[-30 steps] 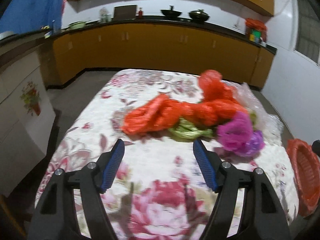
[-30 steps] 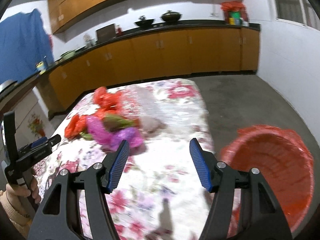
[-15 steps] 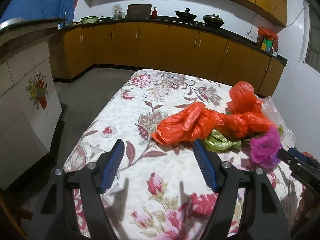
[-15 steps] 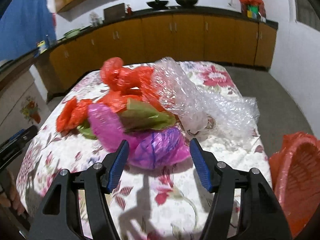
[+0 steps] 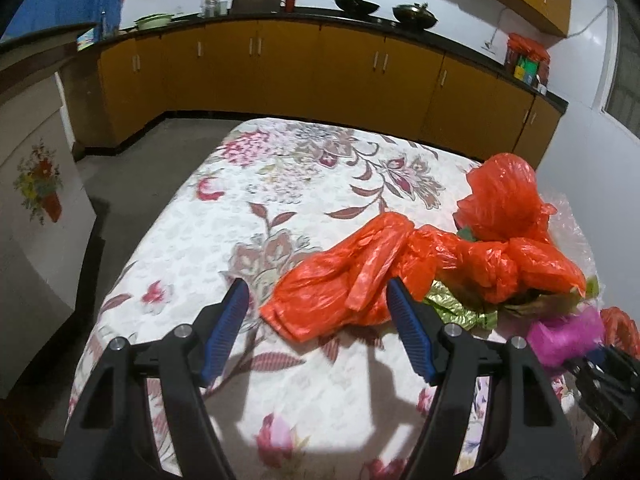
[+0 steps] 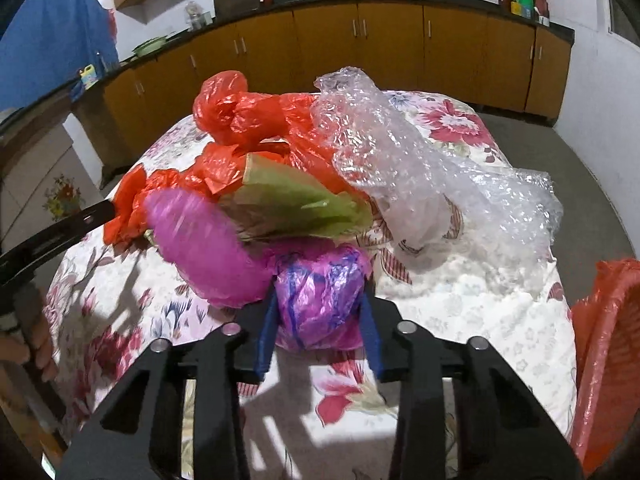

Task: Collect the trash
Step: 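Grasp the red bag with the left tool while the right tool grasps the purple bag, then lift the red bag with the left tool while the right tool carries the purple bag to the basket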

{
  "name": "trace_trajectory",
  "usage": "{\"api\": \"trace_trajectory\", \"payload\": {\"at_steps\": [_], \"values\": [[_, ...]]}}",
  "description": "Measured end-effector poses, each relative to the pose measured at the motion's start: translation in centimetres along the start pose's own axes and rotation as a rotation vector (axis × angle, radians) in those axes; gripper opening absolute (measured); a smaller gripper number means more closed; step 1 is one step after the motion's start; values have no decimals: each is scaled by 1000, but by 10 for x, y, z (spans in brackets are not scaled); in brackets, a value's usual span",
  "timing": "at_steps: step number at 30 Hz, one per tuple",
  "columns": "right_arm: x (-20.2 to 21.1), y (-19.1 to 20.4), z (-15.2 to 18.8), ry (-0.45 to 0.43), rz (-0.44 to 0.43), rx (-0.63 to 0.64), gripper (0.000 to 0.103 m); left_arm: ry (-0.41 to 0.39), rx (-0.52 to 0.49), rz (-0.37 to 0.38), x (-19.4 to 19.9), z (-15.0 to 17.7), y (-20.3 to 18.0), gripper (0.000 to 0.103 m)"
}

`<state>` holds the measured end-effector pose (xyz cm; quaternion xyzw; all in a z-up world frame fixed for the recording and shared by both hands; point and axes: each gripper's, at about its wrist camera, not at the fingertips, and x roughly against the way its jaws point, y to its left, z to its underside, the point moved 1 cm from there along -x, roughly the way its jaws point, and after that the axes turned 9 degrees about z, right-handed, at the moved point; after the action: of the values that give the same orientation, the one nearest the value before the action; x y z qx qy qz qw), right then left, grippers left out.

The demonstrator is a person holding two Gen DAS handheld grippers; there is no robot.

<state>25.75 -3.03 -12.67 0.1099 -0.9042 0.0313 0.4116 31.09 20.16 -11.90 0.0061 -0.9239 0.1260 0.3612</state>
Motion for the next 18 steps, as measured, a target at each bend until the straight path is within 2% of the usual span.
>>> {"api": "trace_trajectory", "payload": {"at_steps": [8, 13, 15, 17, 18], "values": [[30, -17, 20, -12, -19, -12, 35, 37, -36, 22, -19, -8, -5, 73], [45, -30, 31, -13, -6, -33, 35, 91, -30, 57, -35, -5, -6, 70], [46, -35, 31, -12, -2, -41, 35, 116, -10, 94, -40, -3, -4, 54], [49, -38, 33, -14, 2, -48, 35, 117, -11, 100, -41, -2, -5, 46], [50, -40, 33, -14, 2, -51, 35, 115, -23, 99, -40, -2, -6, 32]]}}
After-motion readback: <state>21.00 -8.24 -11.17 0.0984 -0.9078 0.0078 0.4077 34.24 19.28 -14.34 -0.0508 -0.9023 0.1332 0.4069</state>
